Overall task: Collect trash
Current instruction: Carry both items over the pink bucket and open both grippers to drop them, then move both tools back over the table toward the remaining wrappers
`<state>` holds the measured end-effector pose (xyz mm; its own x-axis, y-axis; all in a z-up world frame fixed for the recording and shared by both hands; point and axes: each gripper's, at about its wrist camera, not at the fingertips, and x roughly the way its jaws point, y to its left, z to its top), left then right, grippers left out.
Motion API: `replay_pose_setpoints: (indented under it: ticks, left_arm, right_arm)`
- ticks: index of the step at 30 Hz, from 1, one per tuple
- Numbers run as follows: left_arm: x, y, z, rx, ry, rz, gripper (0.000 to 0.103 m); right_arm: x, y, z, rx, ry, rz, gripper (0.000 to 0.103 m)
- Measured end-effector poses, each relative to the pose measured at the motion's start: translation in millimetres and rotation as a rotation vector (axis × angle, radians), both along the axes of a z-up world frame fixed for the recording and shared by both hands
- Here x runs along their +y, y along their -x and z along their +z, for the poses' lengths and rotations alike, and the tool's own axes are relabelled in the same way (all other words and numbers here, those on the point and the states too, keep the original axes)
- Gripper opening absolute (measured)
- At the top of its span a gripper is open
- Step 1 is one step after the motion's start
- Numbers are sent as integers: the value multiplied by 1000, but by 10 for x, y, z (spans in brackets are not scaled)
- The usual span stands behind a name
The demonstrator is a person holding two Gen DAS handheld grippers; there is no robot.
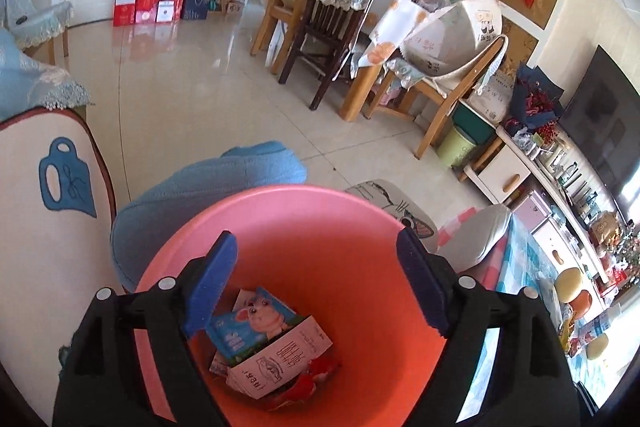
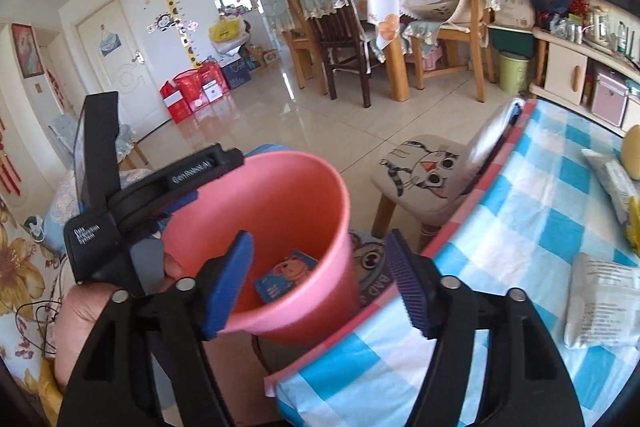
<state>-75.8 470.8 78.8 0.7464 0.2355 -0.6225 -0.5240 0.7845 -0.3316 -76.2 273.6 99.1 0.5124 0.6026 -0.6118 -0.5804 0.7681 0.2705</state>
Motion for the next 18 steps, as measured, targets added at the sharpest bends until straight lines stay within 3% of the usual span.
replay_pose_setpoints:
  ticks: [5, 14, 18]
  left_arm:
    - [-222, 76, 137, -61, -60, -28, 86]
    - [-748, 237, 321, -206, -145, -160, 87]
    - [-914, 298, 315, -232, -125, -219, 87]
  right_arm:
    - [-277, 89, 4, -17, 26, -48, 81]
    - [-786, 233, 47, -72, 43, -123, 90]
    - [-1011, 251, 56, -87, 51, -162, 90]
